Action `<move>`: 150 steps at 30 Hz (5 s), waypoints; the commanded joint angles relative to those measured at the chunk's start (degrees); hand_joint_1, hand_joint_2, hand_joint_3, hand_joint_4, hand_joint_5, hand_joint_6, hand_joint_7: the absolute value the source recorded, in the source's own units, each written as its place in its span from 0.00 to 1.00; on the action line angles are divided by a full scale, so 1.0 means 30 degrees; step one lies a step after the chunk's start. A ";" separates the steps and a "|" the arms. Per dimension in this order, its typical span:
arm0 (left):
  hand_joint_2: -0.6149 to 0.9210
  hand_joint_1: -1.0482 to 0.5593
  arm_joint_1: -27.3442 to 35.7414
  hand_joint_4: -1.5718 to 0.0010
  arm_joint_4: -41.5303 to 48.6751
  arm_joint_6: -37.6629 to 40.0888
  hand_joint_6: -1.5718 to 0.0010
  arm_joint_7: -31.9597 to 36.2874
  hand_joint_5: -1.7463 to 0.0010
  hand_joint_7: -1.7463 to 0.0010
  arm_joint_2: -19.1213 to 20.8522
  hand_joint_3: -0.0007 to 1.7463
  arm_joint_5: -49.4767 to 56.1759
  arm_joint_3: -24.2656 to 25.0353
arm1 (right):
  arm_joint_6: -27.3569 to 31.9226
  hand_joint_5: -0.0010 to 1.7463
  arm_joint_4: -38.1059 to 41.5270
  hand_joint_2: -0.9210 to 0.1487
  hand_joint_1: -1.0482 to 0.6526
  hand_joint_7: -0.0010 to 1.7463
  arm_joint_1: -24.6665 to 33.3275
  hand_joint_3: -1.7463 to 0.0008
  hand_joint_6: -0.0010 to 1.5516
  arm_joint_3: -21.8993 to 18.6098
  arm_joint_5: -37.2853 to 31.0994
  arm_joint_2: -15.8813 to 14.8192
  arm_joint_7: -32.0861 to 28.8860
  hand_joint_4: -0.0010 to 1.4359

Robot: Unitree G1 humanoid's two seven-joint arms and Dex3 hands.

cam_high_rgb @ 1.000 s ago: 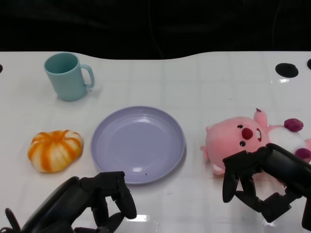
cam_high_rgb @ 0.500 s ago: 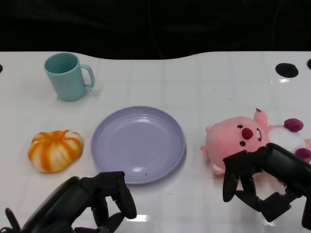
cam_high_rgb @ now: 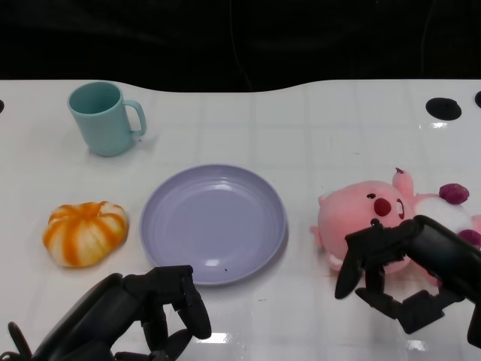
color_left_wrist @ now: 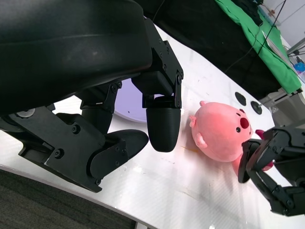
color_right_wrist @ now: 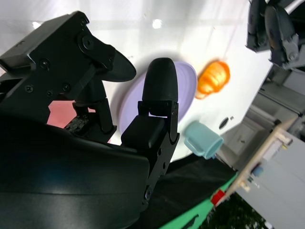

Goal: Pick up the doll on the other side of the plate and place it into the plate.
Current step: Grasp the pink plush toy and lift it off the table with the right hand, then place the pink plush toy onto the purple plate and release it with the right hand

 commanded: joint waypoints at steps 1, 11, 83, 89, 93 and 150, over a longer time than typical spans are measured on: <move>0.81 0.53 -0.0072 0.58 0.0124 -0.0089 0.59 -0.0035 0.00 0.21 0.0297 0.58 0.0101 0.0130 | 0.0420 0.57 -0.0773 0.38 0.57 0.35 0.0075 0.52 0.50 -0.0334 -0.0354 0.0123 -0.0793 0.51; 0.81 0.53 0.0001 0.58 0.0230 -0.0157 0.59 -0.0092 0.00 0.22 0.0418 0.58 -0.0002 0.0186 | -0.0282 0.33 -0.0888 0.02 0.40 0.03 -0.0847 0.94 0.25 -0.0925 -0.2254 -0.0532 -0.2058 0.11; 0.79 0.54 0.0828 0.58 -0.2339 0.1874 0.59 0.0025 0.00 0.21 -0.0144 0.61 0.0684 -0.0604 | 0.2768 0.80 1.4399 0.42 0.54 0.32 -1.0380 0.42 0.75 0.4946 -1.0269 0.1269 -0.9964 0.63; 0.78 0.54 0.0788 0.57 -0.2489 0.2183 0.58 -0.0037 0.00 0.21 -0.0091 0.61 0.0613 -0.0540 | 0.1943 0.99 1.3957 0.35 0.50 0.77 -1.0070 0.52 0.55 0.5157 -1.0960 0.1073 -1.1340 0.62; 0.78 0.54 0.0814 0.58 -0.2407 0.2091 0.58 0.0031 0.00 0.21 -0.0083 0.61 0.0697 -0.0535 | 0.1379 1.00 1.3816 0.40 0.53 0.97 -0.9782 0.44 0.47 0.4976 -1.1072 0.1196 -1.2557 0.64; 0.78 0.53 0.0177 0.57 -0.1205 0.1471 0.59 0.0396 0.02 0.21 -0.0344 0.61 0.1852 -0.1579 | -0.0779 1.00 1.5000 0.64 0.50 0.85 -1.4137 0.17 0.54 0.6122 -0.9859 0.8800 -1.1997 0.68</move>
